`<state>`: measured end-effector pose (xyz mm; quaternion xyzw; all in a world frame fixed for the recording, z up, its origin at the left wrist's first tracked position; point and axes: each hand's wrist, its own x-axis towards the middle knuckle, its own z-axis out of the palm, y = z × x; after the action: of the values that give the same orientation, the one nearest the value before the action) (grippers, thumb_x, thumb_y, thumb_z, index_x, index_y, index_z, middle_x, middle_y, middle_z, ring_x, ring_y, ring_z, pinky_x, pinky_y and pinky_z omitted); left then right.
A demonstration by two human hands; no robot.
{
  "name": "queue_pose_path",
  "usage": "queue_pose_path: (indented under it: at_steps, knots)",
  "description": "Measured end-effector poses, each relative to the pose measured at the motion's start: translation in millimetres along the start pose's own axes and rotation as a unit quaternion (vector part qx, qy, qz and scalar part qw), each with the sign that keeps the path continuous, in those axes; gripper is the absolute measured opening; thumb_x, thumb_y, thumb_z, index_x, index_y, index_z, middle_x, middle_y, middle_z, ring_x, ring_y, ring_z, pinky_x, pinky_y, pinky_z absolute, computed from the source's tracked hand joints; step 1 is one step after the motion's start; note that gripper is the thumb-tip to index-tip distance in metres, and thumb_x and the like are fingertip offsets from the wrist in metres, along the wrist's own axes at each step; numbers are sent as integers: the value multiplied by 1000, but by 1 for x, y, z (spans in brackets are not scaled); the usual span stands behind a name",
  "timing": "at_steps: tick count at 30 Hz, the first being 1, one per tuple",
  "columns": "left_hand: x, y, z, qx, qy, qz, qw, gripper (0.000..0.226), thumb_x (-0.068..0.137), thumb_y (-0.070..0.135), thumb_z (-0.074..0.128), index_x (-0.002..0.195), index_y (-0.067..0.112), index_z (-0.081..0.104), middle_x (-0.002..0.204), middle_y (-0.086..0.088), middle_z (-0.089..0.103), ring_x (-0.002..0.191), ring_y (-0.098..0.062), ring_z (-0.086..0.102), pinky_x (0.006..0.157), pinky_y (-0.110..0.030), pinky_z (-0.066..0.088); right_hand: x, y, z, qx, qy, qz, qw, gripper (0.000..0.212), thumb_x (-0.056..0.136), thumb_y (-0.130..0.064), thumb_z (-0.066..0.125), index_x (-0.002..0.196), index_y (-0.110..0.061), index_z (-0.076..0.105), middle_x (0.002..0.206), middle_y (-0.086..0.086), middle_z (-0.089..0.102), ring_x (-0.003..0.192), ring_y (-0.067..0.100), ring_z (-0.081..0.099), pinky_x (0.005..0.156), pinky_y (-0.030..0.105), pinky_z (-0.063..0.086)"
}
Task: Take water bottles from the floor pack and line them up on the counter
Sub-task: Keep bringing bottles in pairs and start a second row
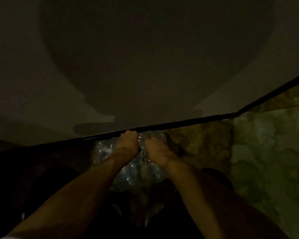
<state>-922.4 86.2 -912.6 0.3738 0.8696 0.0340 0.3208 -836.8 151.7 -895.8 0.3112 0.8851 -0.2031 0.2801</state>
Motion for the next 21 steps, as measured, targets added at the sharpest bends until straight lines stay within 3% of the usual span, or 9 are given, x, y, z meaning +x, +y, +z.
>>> queue_pose_path:
  at_steps: [3, 8, 11, 15, 21]
  knots:
    - [-32, 13, -46, -4, -3, -11, 1000, 29, 79, 21, 78, 103, 9, 70, 106, -11, 70, 99, -26, 67, 83, -34, 56, -33, -8, -35, 39, 1, 20, 999, 46, 97, -13, 51, 141, -6, 39, 142, 17, 45, 129, 31, 47, 105, 38, 38]
    - [-89, 45, -126, 23, 10, 4, 1000, 39, 79, 26, 78, 113, 10, 67, 113, -13, 67, 106, -29, 65, 88, -36, 55, -92, -22, -106, 53, 27, 43, 997, 47, 89, -16, 62, 133, -12, 43, 136, 16, 44, 122, 36, 50, 100, 43, 45]
    - [-121, 66, -179, 24, 24, 16, 999, 35, 80, 24, 76, 112, 11, 67, 113, -12, 67, 105, -29, 65, 88, -35, 54, -128, -29, -157, 74, 24, 55, 995, 52, 88, -15, 64, 135, -13, 42, 139, 15, 41, 123, 36, 49, 100, 45, 46]
    - [-163, 91, -247, 23, 33, 30, 999, 37, 83, 24, 73, 117, 11, 65, 119, -15, 63, 110, -32, 62, 91, -36, 51, -175, -41, -219, 79, 36, 61, 994, 55, 87, -12, 65, 137, -11, 42, 140, 14, 43, 124, 33, 50, 101, 42, 46]
    - [-229, 126, -351, 43, 61, 72, 995, 33, 83, 21, 73, 114, 12, 66, 118, -13, 64, 108, -31, 63, 89, -36, 53, -252, -64, -320, 75, 57, 62, 994, 44, 86, -15, 65, 127, -11, 49, 132, 14, 48, 119, 33, 52, 97, 39, 46]
